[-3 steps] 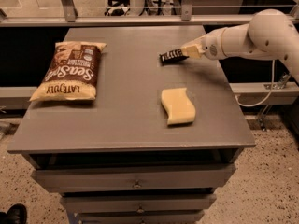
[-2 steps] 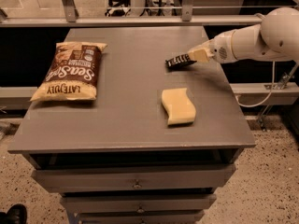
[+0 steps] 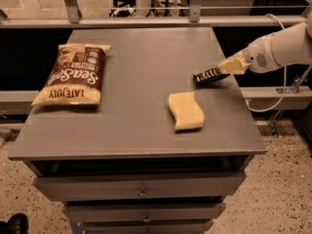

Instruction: Move rxbar chocolate near sponge

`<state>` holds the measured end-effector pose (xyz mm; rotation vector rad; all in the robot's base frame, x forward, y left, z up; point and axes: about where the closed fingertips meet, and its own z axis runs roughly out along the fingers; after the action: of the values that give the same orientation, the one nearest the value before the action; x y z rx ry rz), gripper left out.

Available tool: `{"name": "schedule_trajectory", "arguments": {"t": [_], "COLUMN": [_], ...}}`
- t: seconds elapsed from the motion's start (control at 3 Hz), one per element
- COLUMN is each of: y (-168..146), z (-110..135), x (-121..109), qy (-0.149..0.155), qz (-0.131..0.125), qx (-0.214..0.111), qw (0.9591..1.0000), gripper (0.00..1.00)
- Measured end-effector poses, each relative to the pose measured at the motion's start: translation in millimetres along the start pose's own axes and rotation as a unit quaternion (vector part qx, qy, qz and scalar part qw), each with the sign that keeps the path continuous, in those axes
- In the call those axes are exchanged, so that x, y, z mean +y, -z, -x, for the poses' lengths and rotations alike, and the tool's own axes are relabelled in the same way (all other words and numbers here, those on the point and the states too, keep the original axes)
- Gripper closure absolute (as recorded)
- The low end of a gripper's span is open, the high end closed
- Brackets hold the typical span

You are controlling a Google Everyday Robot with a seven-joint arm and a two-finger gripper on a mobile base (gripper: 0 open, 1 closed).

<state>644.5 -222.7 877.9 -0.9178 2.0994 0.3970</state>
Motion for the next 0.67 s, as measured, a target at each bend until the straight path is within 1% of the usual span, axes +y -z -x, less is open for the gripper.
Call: {"name": "schedule_trajectory", "arguments": {"t": [0.33,0.67], "y": [17.5,11.5], "z": [-11.1,-16.0], "x": [7.3,25.8], "qy": [-0.004,-0.007], "qz": [0.004,0.039], "qx": [0.019,0.020], "qw": [0.9998,0.9990], "gripper": [1.00,1.00]}}
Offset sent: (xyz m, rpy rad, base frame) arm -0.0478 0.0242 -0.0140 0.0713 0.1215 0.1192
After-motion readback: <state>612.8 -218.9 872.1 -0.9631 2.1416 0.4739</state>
